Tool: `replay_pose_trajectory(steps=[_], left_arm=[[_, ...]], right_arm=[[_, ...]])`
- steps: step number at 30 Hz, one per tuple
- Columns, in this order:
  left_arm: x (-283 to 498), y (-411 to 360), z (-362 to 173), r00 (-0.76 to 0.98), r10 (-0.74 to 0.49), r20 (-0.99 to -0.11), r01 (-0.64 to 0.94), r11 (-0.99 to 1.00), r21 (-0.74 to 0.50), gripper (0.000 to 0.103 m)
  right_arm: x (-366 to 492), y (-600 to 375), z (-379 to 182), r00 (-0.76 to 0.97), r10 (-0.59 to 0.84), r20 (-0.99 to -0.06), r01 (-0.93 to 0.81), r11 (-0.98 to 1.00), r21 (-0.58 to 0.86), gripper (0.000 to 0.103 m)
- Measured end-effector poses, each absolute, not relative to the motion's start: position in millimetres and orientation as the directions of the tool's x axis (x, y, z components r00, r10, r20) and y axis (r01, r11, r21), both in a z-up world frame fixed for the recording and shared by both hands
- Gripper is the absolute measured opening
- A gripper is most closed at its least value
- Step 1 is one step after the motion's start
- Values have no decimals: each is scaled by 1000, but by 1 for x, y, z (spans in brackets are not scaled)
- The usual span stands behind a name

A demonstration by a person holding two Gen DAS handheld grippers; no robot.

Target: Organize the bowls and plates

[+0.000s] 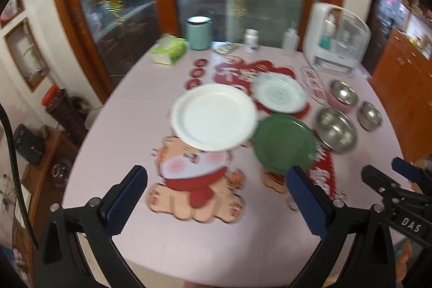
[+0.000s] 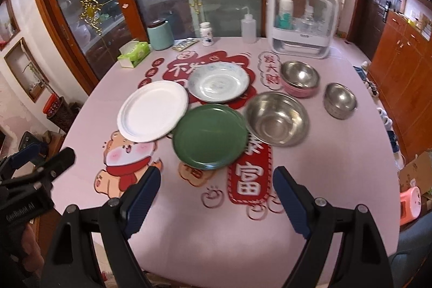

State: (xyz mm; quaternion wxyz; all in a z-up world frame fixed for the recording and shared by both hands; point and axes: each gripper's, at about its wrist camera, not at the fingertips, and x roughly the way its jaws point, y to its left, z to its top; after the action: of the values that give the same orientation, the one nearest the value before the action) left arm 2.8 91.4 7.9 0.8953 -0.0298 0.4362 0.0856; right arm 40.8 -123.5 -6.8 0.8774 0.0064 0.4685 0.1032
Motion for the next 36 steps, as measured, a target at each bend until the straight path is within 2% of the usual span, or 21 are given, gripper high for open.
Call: replay_pose_trajectory(steps=[6, 12, 14, 16, 19, 23, 27, 36], left_arm=[[35, 166, 15, 637, 233, -735, -250, 964, 89, 102], [105, 226, -4, 632, 236, -738, -237, 966, 106, 102], [134, 239, -23, 607, 193, -771, -202, 976, 85, 102], [164, 250, -48, 570, 149, -808, -164, 984, 65, 102], [198, 259, -88, 509, 106, -854, -111, 992, 57, 102], [226, 258, -136, 425, 50, -904, -80, 997, 17, 101], [252, 271, -178, 339, -41, -940, -90, 993, -76, 98], [277, 290, -226, 231, -196, -953, -145, 962, -233, 92]], right_arm=[[85, -75, -6, 522, 249, -816, -236, 961, 142, 85], [162, -28, -29, 469, 293, -833, -283, 943, 172, 84], [195, -13, -51, 412, 312, -856, -294, 935, 199, 79], [223, -4, -78, 337, 330, -882, -281, 929, 240, 64], [257, 5, -118, 242, 336, -910, -241, 930, 279, 55], [283, 5, -156, 173, 350, -921, -196, 928, 316, 54], [299, 5, -180, 128, 366, -922, -155, 925, 346, 53], [315, 8, -211, 72, 335, -939, -124, 937, 325, 48]])
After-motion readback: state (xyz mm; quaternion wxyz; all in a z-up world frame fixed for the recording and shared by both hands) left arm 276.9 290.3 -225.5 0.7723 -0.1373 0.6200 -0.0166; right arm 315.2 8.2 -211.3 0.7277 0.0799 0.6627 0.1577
